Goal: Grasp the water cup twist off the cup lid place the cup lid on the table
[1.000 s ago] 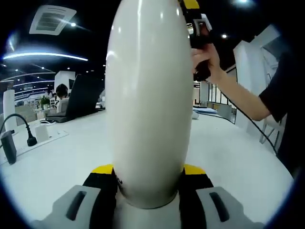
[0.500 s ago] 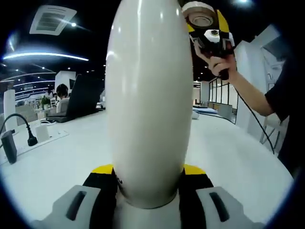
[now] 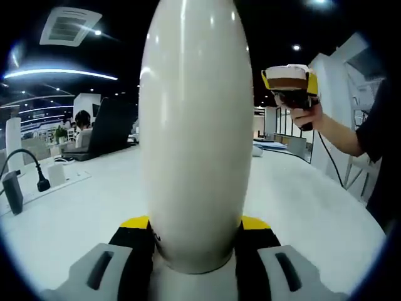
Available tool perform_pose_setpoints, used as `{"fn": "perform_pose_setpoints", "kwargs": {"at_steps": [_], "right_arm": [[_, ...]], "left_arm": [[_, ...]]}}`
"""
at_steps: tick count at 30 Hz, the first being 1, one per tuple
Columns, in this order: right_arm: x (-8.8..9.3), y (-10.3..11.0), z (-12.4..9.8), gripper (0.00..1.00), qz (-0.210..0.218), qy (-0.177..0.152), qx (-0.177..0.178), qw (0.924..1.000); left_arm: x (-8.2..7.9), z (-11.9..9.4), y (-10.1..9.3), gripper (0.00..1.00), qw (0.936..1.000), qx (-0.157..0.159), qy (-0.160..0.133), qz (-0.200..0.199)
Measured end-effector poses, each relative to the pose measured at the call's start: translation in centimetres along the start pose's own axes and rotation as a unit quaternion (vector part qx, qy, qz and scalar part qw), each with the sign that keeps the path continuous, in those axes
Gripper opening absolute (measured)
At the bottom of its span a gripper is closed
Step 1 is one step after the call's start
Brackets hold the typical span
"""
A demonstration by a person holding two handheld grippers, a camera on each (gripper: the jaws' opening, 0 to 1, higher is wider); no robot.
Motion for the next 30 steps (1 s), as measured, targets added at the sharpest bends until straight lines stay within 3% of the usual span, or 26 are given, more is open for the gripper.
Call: {"fn": "perform_pose_setpoints", "kwargs": {"at_steps": [7, 13, 17, 21, 22, 28, 29, 30], "right_arm": [[2.1, -0.5, -1.4, 0.43, 0.012, 0.040, 0.016, 0.9990], [4.5, -0.4, -2.5, 0.43, 0.016, 0.104, 0.034, 0.9938], [6.2, -0.2, -2.7, 0.43, 0.007, 0.160, 0.032, 0.9865], [7.6, -0.1, -2.8, 0.43, -0.019, 0.238, 0.017, 0.9710], [7.7, -0.1, -2.9, 0.43, -0.020, 0.244, 0.015, 0.9695], [8.2, -0.2, -2.9, 0.43, -0.054, 0.345, -0.016, 0.9368], [8.3, -0.2, -2.8, 0.43, -0.065, 0.361, -0.019, 0.9301], [8.4, 0.0, -2.7, 0.43, -0.073, 0.387, -0.031, 0.9185]], "left_arm": [[0.0, -0.1, -0.1, 0.52, 1.0000, -0.002, 0.000, 0.000], [0.0, -0.1, 0.1, 0.52, 1.0000, -0.003, 0.000, 0.000], [0.0, 0.0, 0.1, 0.52, 1.0000, -0.003, 0.000, 0.000], [0.1, -0.1, 0.1, 0.52, 1.0000, -0.003, 0.000, -0.001], [0.1, -0.1, 0.1, 0.52, 1.0000, -0.003, 0.000, -0.001], [0.1, -0.1, 0.1, 0.52, 1.0000, -0.003, 0.000, -0.001], [0.1, -0.1, 0.2, 0.52, 1.0000, -0.003, 0.000, -0.001], [0.1, -0.1, 0.2, 0.52, 1.0000, -0.004, 0.000, -0.001]]}}
Point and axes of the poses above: the point that each gripper's makers call its tool centre point, and the gripper's own axes: z roughly forward along the fingers, y roughly to its left, x roughly out of its underside, the point moved 7 cm from there along -z, roughly backward along the fingers, and after that the axes turned 13 degrees about -x, right-handed, at the moved point
